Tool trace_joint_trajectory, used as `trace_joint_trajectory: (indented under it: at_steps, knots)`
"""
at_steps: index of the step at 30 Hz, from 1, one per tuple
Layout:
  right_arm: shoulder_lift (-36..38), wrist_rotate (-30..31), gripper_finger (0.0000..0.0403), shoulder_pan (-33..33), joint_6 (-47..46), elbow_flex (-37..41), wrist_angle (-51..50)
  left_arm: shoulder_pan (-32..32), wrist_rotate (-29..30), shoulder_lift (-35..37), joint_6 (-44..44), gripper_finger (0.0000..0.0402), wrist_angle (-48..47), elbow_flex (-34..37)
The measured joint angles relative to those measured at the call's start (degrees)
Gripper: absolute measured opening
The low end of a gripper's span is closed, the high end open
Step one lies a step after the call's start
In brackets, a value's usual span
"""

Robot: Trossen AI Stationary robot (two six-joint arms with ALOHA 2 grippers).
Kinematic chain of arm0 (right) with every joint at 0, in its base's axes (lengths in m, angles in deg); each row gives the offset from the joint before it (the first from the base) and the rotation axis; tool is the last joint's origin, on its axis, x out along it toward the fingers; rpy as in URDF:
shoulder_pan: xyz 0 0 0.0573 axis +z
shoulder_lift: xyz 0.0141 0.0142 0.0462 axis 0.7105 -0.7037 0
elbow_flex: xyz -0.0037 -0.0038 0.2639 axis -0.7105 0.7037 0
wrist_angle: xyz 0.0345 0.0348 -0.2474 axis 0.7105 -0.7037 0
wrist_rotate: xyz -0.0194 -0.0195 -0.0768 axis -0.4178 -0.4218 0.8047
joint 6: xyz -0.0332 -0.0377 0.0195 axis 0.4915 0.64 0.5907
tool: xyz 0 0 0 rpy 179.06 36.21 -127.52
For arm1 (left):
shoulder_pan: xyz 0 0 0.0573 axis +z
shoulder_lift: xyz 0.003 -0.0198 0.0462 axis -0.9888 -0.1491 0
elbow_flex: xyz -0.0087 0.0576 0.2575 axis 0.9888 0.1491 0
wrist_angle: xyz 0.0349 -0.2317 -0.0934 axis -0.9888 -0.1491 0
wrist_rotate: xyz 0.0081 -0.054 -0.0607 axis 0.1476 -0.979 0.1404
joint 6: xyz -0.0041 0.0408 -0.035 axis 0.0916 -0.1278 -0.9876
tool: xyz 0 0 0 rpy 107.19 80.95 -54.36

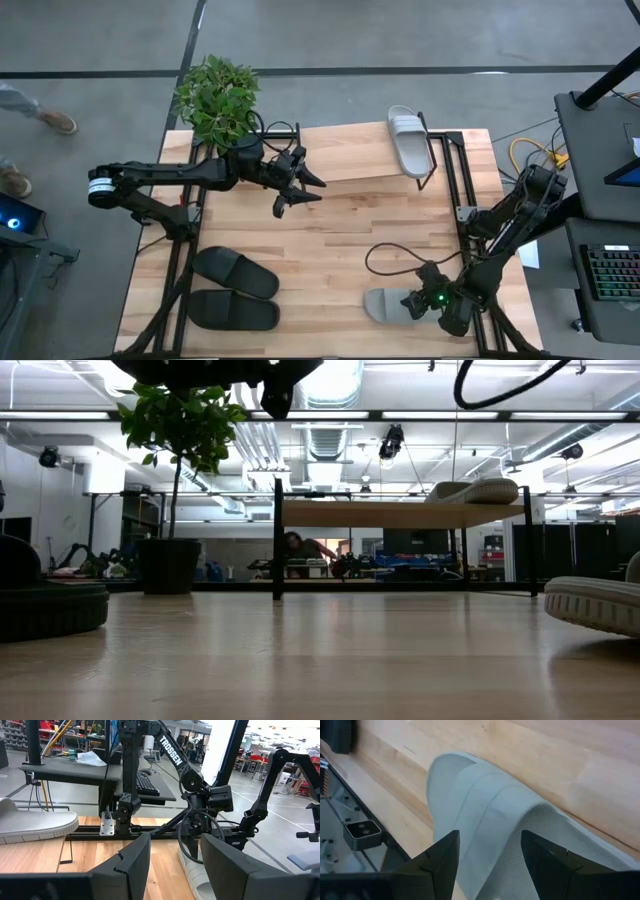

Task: Pick and place slides into the shelf
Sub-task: Put the gray slide on the shelf

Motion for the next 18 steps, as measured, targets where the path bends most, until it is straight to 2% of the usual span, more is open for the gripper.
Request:
trace_joint_trajectory:
  at_steps: [11, 18]
  knots:
    - [-3.3, 1.2, 0.0203, 0.0, 0.1, 0.0, 3.6, 0.0, 0.0, 0.0, 0.0, 0.0160, 0.0, 0.0]
    - [-4.2, 5.5, 0.0203, -0.1, 1.5, 0.0, 4.4, 0.0, 0.0, 0.0, 0.0, 0.0160, 0.0, 0.0]
